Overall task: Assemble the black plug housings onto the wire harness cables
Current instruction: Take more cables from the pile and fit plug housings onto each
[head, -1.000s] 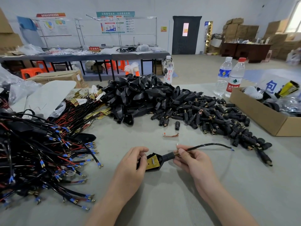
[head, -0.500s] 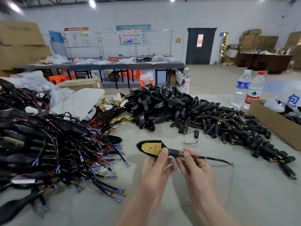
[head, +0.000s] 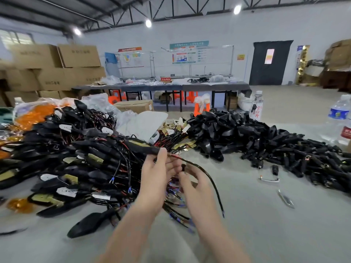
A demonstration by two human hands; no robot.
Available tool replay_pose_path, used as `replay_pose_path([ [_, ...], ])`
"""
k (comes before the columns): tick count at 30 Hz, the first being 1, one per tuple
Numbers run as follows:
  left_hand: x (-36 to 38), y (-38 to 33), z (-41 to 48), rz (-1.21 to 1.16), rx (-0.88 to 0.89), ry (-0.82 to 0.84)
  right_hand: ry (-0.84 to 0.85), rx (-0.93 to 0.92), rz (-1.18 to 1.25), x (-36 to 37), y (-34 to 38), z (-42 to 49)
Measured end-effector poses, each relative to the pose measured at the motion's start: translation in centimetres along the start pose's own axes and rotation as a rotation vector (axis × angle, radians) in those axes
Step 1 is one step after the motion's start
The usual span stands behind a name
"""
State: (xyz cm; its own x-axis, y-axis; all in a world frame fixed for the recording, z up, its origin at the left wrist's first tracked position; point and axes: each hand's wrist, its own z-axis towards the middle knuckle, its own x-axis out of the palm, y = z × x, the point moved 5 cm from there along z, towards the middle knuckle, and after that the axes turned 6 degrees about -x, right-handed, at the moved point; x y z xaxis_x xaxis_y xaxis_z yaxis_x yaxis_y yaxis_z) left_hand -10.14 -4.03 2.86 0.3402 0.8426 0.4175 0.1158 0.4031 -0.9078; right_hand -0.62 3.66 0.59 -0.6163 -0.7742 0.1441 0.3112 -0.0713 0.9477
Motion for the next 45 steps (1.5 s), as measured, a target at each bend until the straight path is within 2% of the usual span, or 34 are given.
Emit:
replay_pose_path([
  [3, -1.2, -5.7, 3.3, 0.042, 0.036, -0.038, 0.091, -0.06, -0.17, 1.2, 1.0, 1.0],
  [7, -3.7, -12.2, 8.0, 0.119, -0.011, -0.149, 0.2, -0.018, -0.157, 0.7, 1.5, 1.9],
  [10, -6.2, -14.1, 10.3, 0.211, -0.054, -0.32, 0.198, 0.016, -0.198, -1.4, 0.9, 2.1],
  [12, -7.0, -14.5, 10.7, 0.374, -0.018, -0.443, 0.167, 0.045, -0.196, -3.3, 0.2, 2.4],
  [14, -6.7, -13.9, 10.7, 0.485, 0.015, -0.496, 0.135, 0.092, -0.184, -5.1, -0.8, 2.9],
  [17, -4.4, -11.1, 11.1, 0.695, 0.05, -0.448, 0.084, 0.164, -0.139, -7.3, -2.2, 4.0],
  [20, -0.9, -7.4, 11.7, 0.849, 0.089, -0.319, 0.032, 0.235, -0.052, -9.2, -3.4, 5.6],
  [24, 2.4, -2.2, 13.8, 1.05, 0.092, -0.155, -0.043, 0.334, 0.171, -11.9, -4.9, 7.8],
  [27, 3.7, 1.3, 16.4, 1.222, 0.083, -0.099, -0.089, 0.373, 0.336, -14.1, -5.9, 9.5],
  [32, 4.6, 5.3, 21.0, 1.516, 0.098, -0.116, -0.183, 0.374, 0.497, -17.3, -7.6, 11.2],
  [38, 4.7, 8.4, 25.0, 1.87, 0.06, -0.199, -0.193, 0.354, 0.482, -19.0, -8.7, 12.5],
  [41, 4.6, 9.0, 25.9, 1.935, 0.065, -0.255, -0.234, 0.362, 0.482, -19.2, -9.3, 12.8],
  [45, 4.2, 10.1, 26.7, 1.943, 0.047, -0.227, -0.284, 0.364, 0.457, -19.2, -10.2, 12.9],
])
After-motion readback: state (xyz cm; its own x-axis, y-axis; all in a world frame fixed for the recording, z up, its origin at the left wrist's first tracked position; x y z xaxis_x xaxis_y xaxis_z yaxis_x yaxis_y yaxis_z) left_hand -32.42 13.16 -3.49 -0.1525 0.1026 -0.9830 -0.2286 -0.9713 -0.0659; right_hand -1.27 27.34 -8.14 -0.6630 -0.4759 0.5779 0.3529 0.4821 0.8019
